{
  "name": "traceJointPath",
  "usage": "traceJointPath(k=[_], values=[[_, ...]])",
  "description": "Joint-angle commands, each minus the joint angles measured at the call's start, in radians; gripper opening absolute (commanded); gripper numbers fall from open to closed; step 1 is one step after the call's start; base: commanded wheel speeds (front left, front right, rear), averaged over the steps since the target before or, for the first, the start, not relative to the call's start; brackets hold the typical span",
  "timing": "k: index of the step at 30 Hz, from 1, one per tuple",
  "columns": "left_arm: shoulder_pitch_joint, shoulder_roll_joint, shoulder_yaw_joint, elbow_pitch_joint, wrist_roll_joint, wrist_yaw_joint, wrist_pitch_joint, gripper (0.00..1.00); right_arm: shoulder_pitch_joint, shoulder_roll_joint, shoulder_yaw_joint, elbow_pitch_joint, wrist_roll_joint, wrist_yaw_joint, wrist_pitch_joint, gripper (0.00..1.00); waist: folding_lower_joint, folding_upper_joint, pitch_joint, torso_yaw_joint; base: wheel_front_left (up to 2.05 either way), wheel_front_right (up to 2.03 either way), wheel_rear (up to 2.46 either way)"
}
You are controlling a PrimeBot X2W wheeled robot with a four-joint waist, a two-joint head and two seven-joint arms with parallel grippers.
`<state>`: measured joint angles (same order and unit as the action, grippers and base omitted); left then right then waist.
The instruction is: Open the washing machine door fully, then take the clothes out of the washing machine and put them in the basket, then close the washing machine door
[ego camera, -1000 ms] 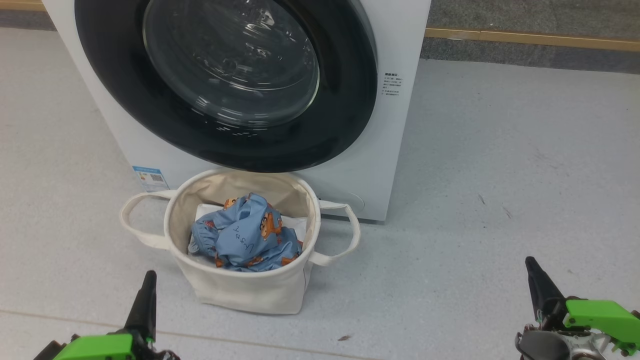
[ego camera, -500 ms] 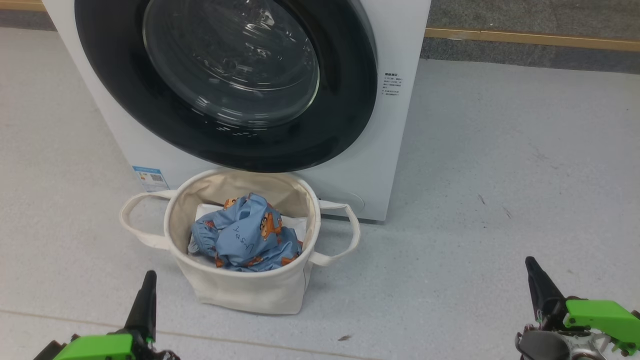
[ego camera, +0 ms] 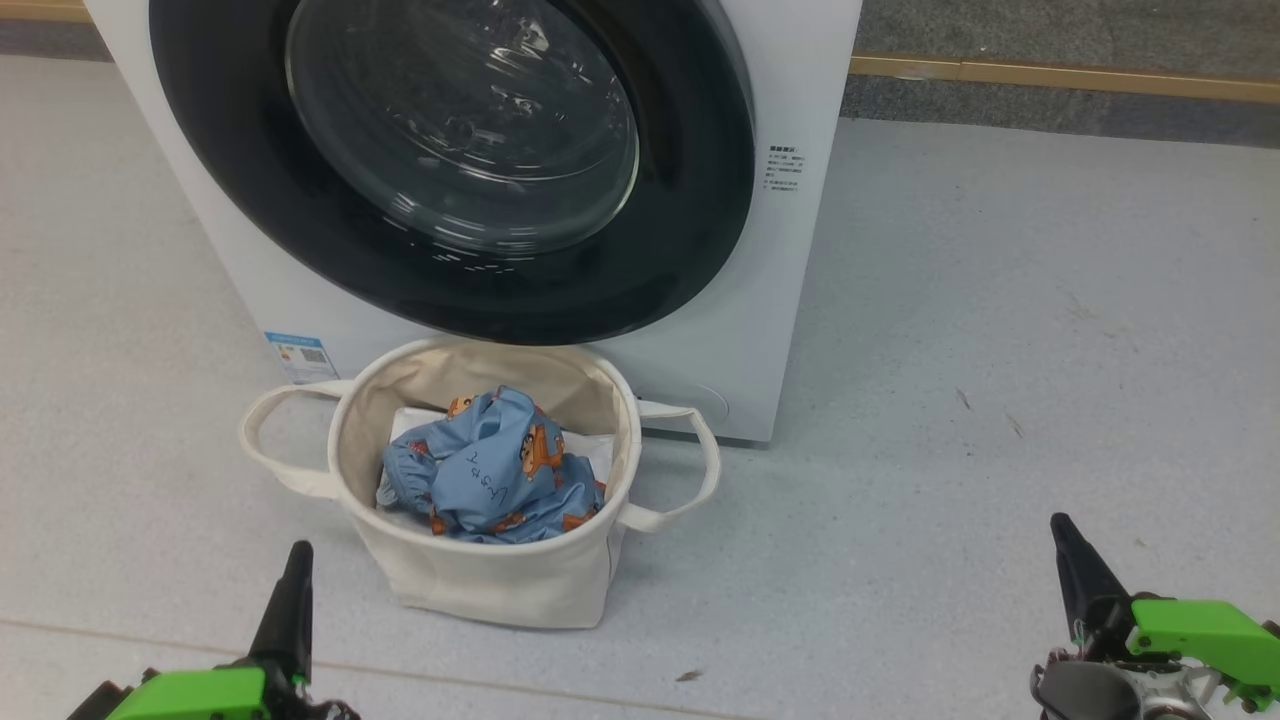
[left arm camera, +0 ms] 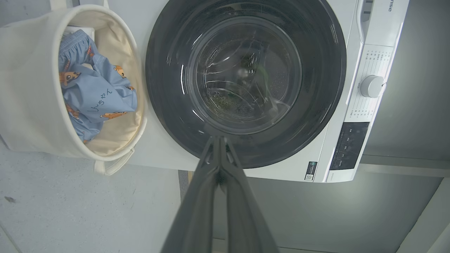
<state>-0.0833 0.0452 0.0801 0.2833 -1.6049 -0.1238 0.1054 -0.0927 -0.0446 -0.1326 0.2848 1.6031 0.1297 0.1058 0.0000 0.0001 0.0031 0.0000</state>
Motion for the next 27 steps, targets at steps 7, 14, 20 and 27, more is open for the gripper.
traceJointPath(k=[7,14,20,27], values=[[-0.025,0.005,0.034,-0.038,-0.004,-0.007,0.008,0.0,-0.015,-0.006,0.019,-0.04,0.005,0.001,0.007,0.0,0.0,-0.0001,0.0,0.0,0.0,0.0,0.0],[-0.025,0.005,0.034,-0.038,-0.004,-0.007,0.008,0.0,-0.015,-0.006,0.019,-0.04,0.005,0.001,0.007,0.0,0.0,-0.0001,0.0,0.0,0.0,0.0,0.0],[-0.025,0.005,0.034,-0.038,-0.004,-0.007,0.008,0.0,-0.015,-0.006,0.019,-0.04,0.006,0.001,0.007,0.0,0.0,-0.0001,0.0,0.0,0.0,0.0,0.0],[-0.025,0.005,0.034,-0.038,-0.004,-0.007,0.008,0.0,-0.015,-0.006,0.019,-0.04,0.006,0.001,0.007,0.0,0.0,-0.0001,0.0,0.0,0.0,0.0,0.0]])
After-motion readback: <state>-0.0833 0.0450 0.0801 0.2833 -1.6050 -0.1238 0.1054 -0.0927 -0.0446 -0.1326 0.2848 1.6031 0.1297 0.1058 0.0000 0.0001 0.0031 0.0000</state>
